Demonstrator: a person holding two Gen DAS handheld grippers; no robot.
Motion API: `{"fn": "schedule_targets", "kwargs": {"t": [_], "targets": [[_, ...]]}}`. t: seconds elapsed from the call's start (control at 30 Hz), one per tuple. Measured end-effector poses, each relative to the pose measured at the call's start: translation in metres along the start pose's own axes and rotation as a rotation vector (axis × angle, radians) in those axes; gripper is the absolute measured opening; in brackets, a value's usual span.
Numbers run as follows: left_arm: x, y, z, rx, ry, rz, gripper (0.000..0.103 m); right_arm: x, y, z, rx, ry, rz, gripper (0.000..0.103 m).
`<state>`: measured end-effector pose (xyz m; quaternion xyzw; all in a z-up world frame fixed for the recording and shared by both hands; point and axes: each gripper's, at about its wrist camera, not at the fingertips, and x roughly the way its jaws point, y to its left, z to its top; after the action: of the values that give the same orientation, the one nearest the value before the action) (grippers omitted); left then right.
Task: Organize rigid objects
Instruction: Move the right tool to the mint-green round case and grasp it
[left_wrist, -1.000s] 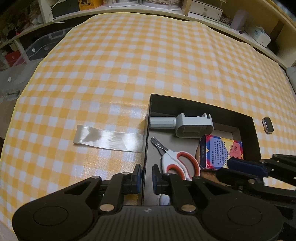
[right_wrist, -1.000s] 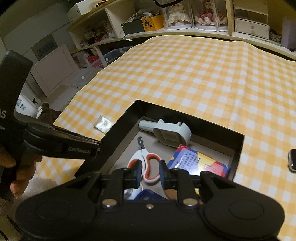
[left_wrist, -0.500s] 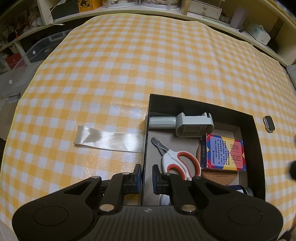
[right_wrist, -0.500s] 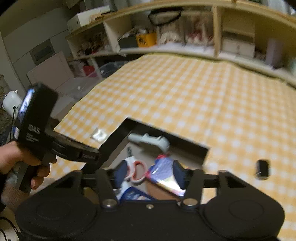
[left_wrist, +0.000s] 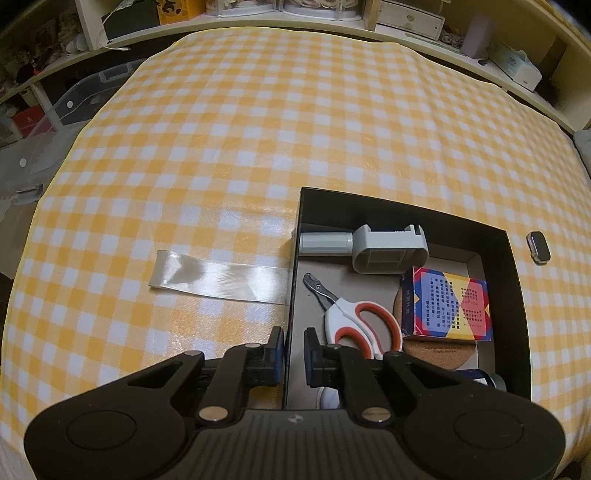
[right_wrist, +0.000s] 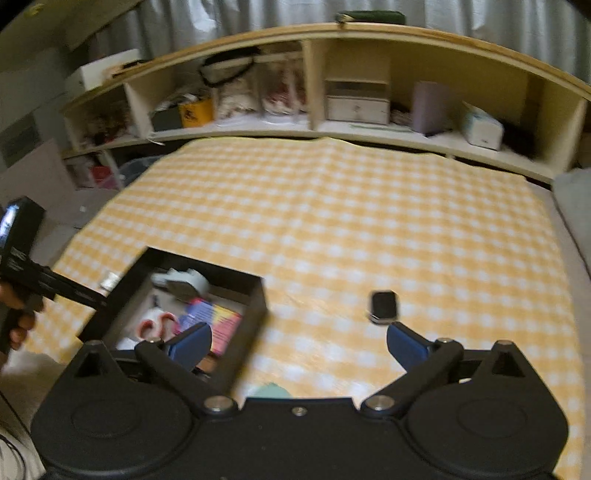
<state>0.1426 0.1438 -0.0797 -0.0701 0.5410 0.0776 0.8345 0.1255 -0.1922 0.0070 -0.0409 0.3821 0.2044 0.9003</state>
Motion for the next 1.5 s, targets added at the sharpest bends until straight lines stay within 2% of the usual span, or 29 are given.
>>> {"fn": "schedule_targets", "kwargs": {"t": [0.3, 0.5, 0.67, 0.97, 1.37, 1.5], "targets": [[0.0, 0.002, 0.0, 0.011, -0.002, 0.012, 0.007, 0.035, 0.0, -0.02, -0.025, 0.141, -0.015, 0.102], [0.001, 0.005, 0.0, 0.021, -0.006, 0.025, 0.002, 0.066, 0.014, -0.036, -0.122, 0.241, -0.039, 0.1], [0.0, 0.004, 0.0, 0.025, -0.005, 0.026, 0.002, 0.085, 0.027, -0.045, -0.204, 0.28, -0.025, 0.095], [0.0, 0.004, 0.0, 0.025, -0.005, 0.026, 0.002, 0.114, 0.036, -0.056, -0.242, 0.325, 0.01, 0.091], [0.0, 0.002, 0.0, 0.025, -0.005, 0.027, 0.002, 0.13, 0.042, -0.058, -0.246, 0.35, 0.035, 0.074], [0.0, 0.004, 0.0, 0.028, -0.006, 0.028, 0.002, 0.13, 0.042, -0.057, -0.234, 0.355, 0.056, 0.062]]}}
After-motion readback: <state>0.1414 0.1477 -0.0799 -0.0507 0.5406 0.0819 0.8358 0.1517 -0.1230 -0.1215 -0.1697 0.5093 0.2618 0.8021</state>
